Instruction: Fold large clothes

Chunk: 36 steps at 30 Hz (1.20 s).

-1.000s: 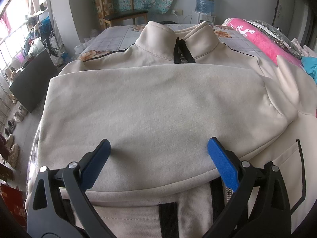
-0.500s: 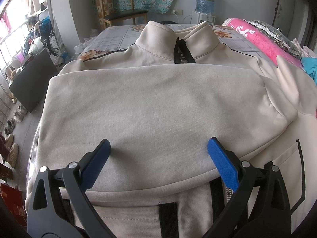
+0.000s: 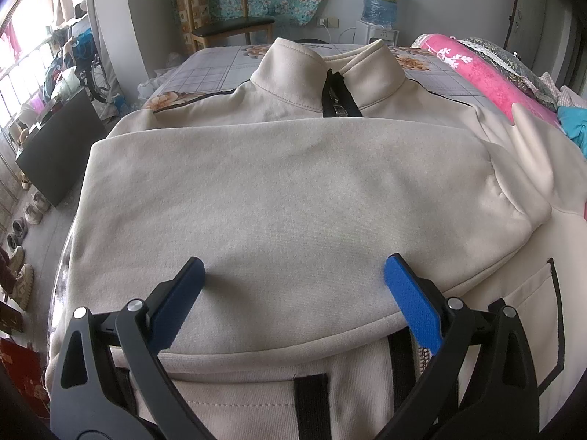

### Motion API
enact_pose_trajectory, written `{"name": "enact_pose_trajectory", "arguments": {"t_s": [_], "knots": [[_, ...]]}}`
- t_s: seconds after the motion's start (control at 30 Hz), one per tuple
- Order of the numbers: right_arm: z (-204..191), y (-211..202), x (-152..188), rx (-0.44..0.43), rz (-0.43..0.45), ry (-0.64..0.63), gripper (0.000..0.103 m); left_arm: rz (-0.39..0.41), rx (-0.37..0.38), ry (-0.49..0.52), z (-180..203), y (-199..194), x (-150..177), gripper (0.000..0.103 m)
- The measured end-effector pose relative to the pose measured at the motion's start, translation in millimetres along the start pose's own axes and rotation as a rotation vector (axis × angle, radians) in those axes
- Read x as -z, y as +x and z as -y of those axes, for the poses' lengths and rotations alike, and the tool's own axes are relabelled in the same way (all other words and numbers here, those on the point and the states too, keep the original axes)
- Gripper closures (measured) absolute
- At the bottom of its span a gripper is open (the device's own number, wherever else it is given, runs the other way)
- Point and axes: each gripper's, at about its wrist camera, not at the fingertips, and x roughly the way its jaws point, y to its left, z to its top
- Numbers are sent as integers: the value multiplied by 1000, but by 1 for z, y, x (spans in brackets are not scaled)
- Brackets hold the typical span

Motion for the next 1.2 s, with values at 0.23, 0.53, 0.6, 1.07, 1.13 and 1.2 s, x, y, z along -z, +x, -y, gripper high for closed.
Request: {"name": "enact_pose_trajectory", "arguments": {"t_s": [0.23, 0.53, 0.6, 1.07, 1.13, 1.2], "knots": [[-8, -14, 1, 4, 22, -56, 94, 1, -1, 1, 0, 0, 0, 8], [-37, -57, 4, -52, 63, -165, 95, 2, -7, 0, 0, 1, 0, 7], [-47, -68, 7, -65, 73, -198, 95, 1, -6, 0, 0, 1, 0, 7], [-167, -150, 80, -229, 118, -532, 95, 1, -1, -3, 0, 2, 1, 7], [-186, -159, 97, -262, 112, -582, 95, 1, -2, -3, -1, 1, 1, 7], [-203, -164, 116, -287, 98, -630, 95, 1, -1, -3, -1, 2, 1, 7]]}}
